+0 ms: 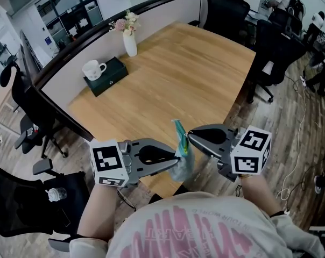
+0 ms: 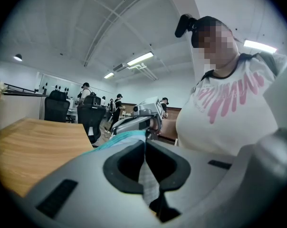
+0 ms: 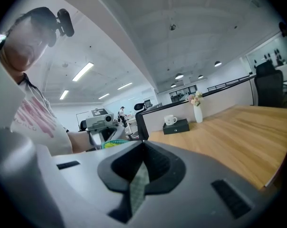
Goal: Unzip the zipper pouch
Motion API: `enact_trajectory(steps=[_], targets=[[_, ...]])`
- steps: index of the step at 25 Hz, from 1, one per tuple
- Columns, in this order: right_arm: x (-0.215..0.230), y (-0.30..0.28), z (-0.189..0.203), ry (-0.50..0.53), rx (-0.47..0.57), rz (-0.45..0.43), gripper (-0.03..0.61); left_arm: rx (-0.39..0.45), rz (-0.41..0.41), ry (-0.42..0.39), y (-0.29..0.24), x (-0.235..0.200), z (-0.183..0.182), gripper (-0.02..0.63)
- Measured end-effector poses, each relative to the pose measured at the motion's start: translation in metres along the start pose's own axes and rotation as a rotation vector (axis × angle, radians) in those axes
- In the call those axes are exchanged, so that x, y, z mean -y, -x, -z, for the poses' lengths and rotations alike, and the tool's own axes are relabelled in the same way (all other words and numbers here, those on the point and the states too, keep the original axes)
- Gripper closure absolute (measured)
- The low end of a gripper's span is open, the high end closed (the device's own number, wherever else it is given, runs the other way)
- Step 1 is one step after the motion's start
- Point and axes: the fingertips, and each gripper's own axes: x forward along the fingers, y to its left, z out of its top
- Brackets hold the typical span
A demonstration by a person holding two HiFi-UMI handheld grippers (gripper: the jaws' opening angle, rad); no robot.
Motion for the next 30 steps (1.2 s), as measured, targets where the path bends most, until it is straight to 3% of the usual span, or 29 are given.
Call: enact_trajectory(steps=[30], targets=[[0.046, 0.007, 0.015, -0.077, -0.016, 0.179, 0.577, 0.019, -0.002, 0.034, 0.005, -0.010, 0.007, 0.601]])
